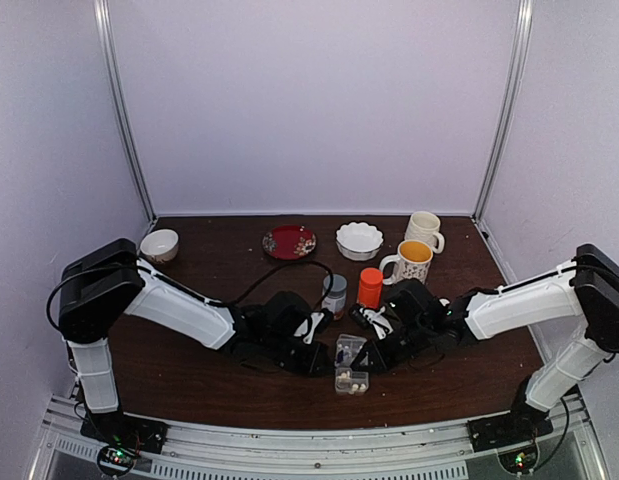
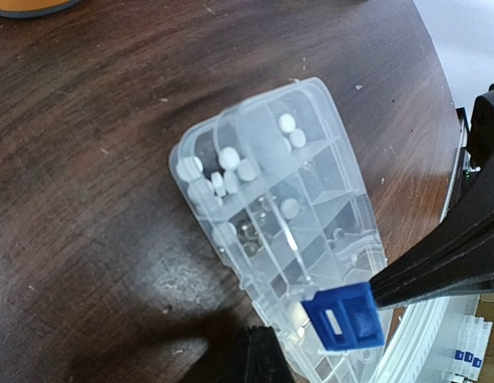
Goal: Sort the pills into containers
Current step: Close the lid of the pill container.
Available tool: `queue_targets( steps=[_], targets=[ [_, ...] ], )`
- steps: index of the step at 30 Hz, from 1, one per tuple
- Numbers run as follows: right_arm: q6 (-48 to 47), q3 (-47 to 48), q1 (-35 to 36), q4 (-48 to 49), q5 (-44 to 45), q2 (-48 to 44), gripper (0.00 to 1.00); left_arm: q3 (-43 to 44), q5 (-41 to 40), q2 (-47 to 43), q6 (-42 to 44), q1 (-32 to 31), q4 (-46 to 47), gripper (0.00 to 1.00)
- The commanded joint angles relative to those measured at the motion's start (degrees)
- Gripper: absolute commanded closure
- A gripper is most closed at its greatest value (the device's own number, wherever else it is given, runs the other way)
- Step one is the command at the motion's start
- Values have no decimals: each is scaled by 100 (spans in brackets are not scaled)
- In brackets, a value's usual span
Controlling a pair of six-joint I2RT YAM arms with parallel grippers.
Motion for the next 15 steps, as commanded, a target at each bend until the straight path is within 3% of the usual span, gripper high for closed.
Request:
queue_targets(
  steps=[1, 9, 15],
  targets=[
    [-41, 226, 38, -68, 144, 186, 100, -176, -159, -249, 8, -29, 352, 100],
    [-81, 262, 43, -161, 291, 563, 100, -493, -518, -648, -24, -28, 456, 100],
    [-34, 218, 50, -119, 305, 571, 100, -713, -153, -796, 41, -30, 1213, 99]
  ],
)
